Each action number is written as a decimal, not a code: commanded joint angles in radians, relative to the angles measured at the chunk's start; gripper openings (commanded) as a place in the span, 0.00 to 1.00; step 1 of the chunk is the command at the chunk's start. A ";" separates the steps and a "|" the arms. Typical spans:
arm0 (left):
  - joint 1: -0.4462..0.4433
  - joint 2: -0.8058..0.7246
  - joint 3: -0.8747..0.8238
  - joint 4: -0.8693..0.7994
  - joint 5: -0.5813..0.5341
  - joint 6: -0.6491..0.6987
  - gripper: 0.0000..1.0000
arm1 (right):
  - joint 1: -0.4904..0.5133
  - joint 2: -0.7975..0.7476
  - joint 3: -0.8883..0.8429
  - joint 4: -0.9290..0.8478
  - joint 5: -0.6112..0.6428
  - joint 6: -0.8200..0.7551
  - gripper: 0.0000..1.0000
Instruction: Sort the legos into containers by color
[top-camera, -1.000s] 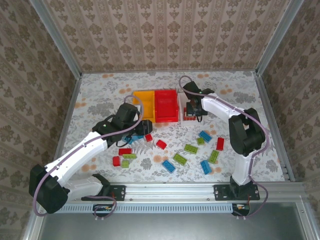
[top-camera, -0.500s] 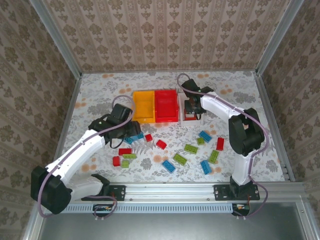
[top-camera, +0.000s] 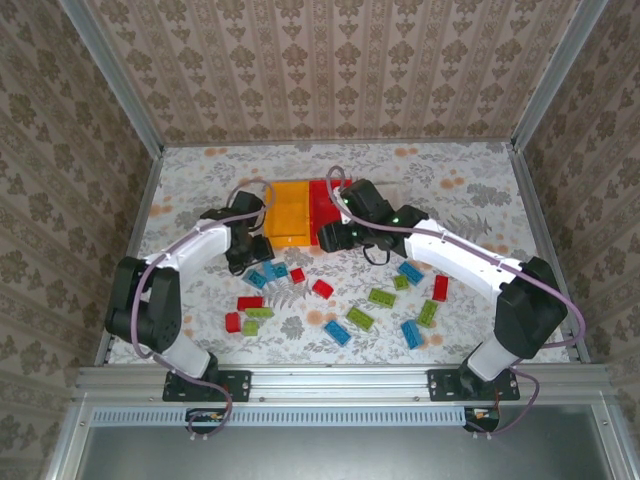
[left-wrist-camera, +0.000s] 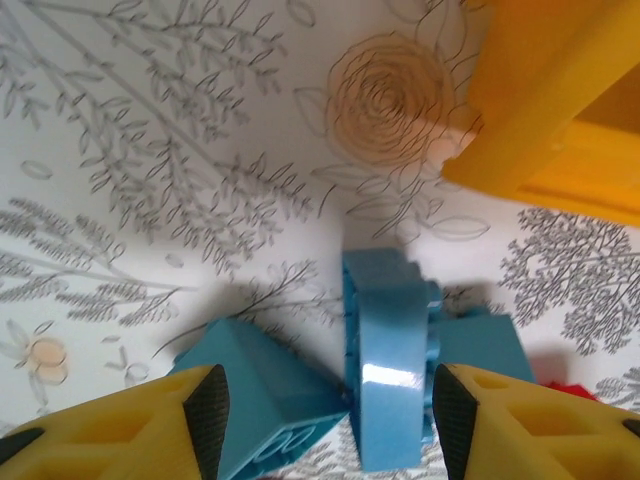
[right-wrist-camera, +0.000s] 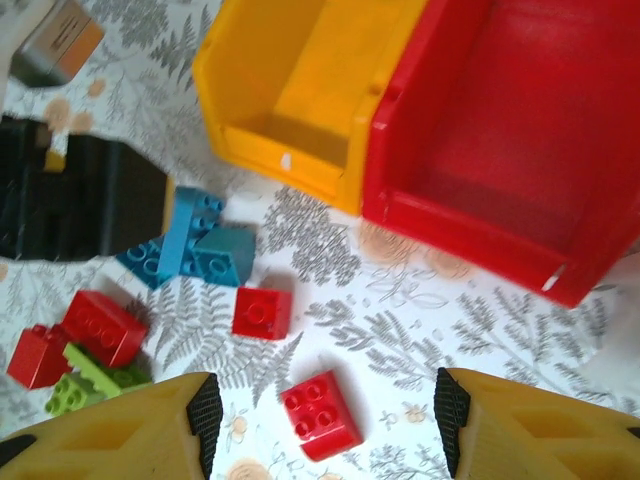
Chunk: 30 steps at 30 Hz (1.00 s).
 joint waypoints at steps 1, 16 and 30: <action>0.004 0.036 0.041 0.019 0.015 0.026 0.59 | 0.013 0.001 -0.011 0.045 -0.068 0.025 0.62; -0.036 0.142 0.040 0.054 0.023 0.021 0.43 | 0.019 0.043 0.003 0.049 -0.098 0.052 0.61; -0.055 0.053 0.069 0.003 -0.054 0.028 0.19 | 0.019 0.010 -0.012 0.049 -0.065 0.060 0.58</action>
